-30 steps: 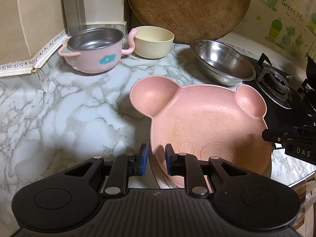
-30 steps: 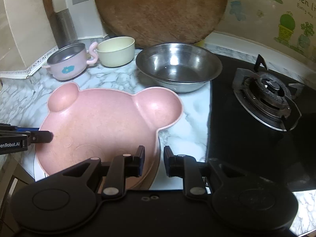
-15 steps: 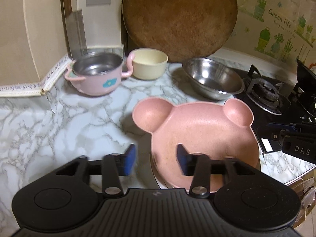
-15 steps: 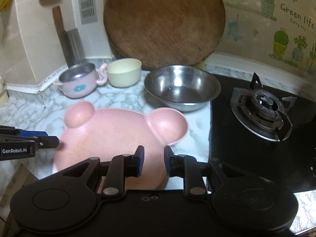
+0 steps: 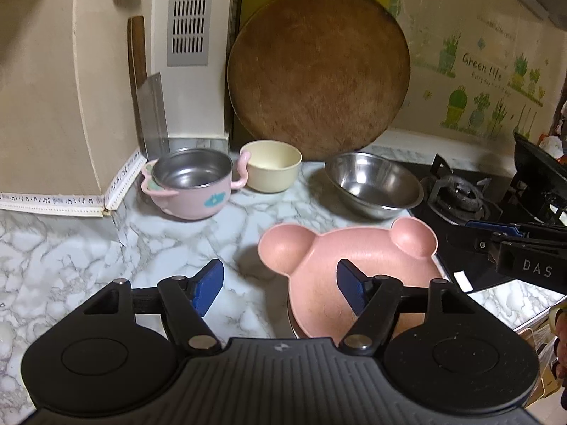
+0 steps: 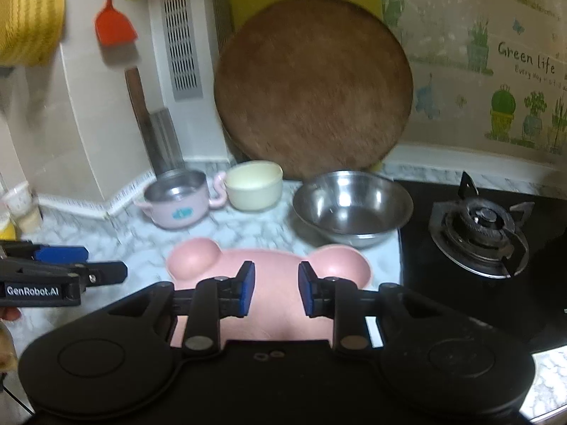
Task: Organize plates and bowls
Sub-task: 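Move both grippers forward to the rim of the stainless steel bowl, then close both grippers on the rim of the steel bowl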
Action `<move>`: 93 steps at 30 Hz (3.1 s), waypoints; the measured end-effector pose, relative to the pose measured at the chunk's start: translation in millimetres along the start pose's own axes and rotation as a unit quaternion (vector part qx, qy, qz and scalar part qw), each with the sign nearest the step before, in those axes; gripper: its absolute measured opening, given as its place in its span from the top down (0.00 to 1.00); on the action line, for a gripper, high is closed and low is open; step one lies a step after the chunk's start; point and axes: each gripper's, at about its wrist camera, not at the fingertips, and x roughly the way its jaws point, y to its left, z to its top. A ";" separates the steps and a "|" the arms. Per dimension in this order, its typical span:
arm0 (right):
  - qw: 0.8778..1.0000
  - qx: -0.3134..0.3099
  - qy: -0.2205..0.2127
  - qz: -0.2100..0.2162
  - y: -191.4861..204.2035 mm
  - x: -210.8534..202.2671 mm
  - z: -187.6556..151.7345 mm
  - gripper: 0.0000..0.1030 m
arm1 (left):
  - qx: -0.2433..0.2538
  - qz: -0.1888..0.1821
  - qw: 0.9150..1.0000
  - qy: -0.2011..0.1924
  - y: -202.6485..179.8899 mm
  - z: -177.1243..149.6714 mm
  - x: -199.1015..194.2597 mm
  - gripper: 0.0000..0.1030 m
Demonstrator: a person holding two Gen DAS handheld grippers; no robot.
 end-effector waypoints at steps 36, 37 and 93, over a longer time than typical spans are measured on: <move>0.993 -0.070 0.009 -0.096 -86.5 80.8 78.2 0.00 | 0.007 -0.011 1.000 -0.013 -69.1 102.9 121.3 0.00; 0.993 -0.066 0.013 -0.099 -91.8 87.9 81.7 0.00 | 0.007 -0.006 1.000 -0.013 -70.7 104.8 128.3 0.00; 0.978 0.031 0.194 -0.069 -187.0 261.4 97.0 0.86 | -0.066 0.012 0.985 0.162 -85.5 113.3 293.4 0.86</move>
